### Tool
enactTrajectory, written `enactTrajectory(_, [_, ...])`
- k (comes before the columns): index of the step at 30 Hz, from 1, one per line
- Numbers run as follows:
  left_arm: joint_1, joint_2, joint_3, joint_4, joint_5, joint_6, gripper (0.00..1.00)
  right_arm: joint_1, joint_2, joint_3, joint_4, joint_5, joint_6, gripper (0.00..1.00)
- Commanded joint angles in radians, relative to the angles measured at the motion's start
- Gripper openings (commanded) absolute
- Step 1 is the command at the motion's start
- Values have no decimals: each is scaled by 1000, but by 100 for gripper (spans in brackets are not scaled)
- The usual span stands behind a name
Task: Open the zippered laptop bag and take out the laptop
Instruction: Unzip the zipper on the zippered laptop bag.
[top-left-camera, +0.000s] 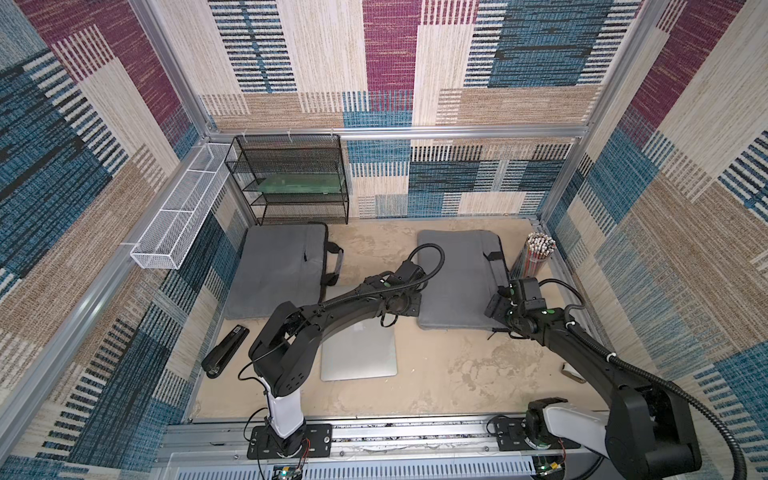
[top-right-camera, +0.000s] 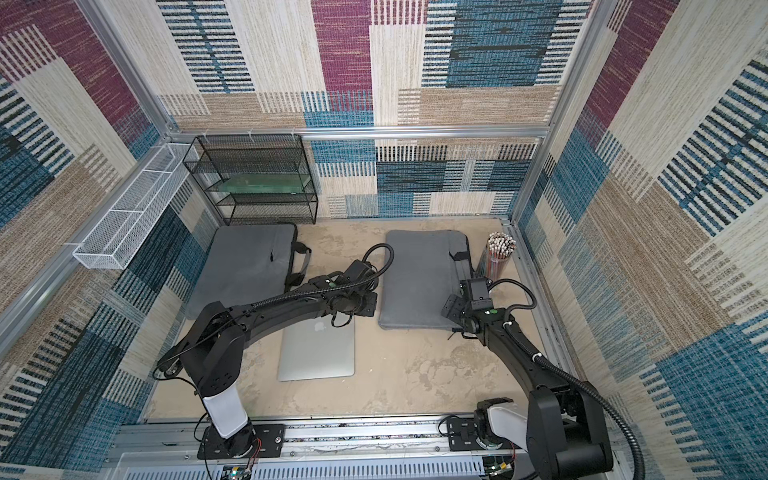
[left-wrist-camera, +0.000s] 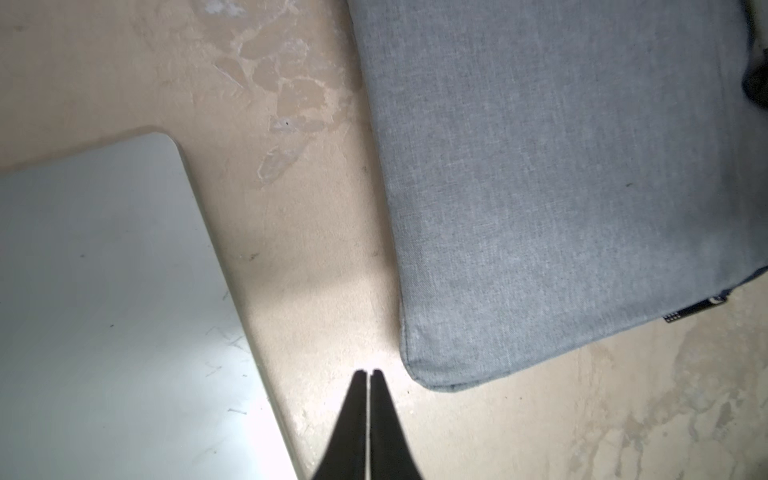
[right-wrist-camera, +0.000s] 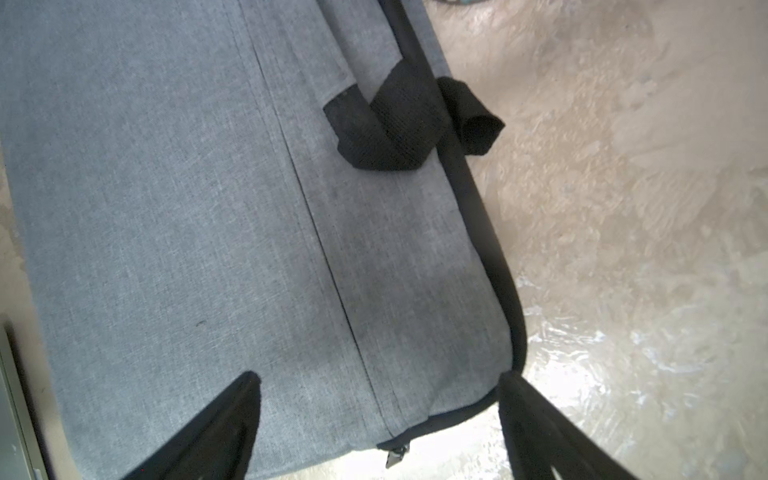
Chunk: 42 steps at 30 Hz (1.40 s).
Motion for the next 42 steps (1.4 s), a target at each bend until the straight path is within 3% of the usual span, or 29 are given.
enactTrajectory(1, [-2,9,-21,38,108,-4,55,-12,6,9,11,24,-9,96])
enactTrajectory(4, [-10,48,-27,84,172,-28,80,-37,20,13,17,8,-14,97])
enactTrajectory(6, [-22,79,-10,91,183,-35,86,-50,28,14,22,-5,-14,99])
enactTrajectory(15, [-45,191,28,97,150,-56,90,-63,36,9,39,-32,-15,100])
enactTrajectory(18, [-44,208,15,93,135,-62,79,-63,30,5,43,-36,-15,100])
enactTrajectory(28, [-44,184,-17,58,65,-59,1,-63,8,-23,67,-73,-15,100])
enactTrajectory(37, [-39,77,14,-5,-5,-27,0,-37,-30,-31,79,-122,-46,91])
enactTrajectory(42, [-4,36,61,-79,-36,-34,0,44,-56,-16,71,-127,-42,80])
